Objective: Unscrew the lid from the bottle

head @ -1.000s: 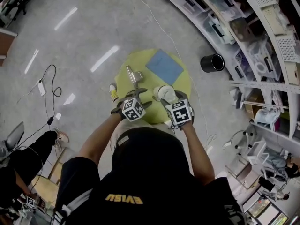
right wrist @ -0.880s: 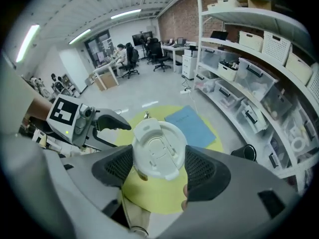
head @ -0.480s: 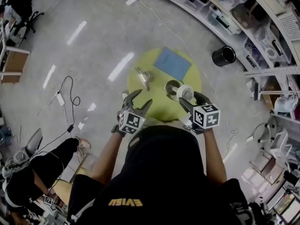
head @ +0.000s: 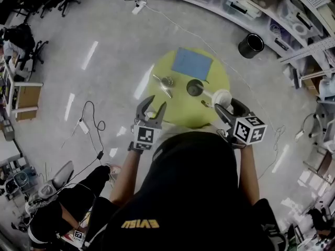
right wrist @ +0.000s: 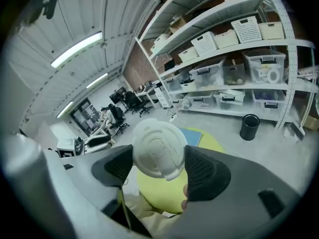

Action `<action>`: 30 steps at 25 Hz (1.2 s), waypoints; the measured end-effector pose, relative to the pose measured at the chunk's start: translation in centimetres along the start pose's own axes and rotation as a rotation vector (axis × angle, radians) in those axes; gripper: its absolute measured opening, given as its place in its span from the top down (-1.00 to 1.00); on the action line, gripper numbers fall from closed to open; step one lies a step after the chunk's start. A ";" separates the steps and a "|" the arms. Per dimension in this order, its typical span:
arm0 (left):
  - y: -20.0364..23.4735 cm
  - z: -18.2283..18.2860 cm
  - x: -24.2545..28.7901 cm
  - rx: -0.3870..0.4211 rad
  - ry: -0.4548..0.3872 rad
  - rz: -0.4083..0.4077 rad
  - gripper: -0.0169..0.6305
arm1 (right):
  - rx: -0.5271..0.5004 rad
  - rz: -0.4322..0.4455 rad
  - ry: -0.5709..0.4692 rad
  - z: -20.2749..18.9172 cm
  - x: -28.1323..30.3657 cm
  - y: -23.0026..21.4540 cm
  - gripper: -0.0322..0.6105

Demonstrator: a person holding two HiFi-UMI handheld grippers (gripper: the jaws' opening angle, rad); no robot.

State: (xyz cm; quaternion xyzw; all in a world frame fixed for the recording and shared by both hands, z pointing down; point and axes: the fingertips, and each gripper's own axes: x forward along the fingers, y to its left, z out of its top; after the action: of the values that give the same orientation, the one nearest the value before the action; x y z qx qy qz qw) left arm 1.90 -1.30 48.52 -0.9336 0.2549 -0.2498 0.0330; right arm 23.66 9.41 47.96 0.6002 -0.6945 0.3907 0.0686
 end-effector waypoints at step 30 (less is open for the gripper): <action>-1.6 3.7 1.6 0.006 -0.050 -0.141 0.89 | 0.159 -0.042 -0.124 -0.3 -6.2 -1.2 -0.12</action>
State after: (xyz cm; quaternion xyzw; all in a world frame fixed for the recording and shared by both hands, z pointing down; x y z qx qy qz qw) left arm 5.60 -0.92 46.30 -0.9551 0.1866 -0.2288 0.0244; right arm 26.25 14.46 45.19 0.6412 -0.6517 0.4049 -0.0143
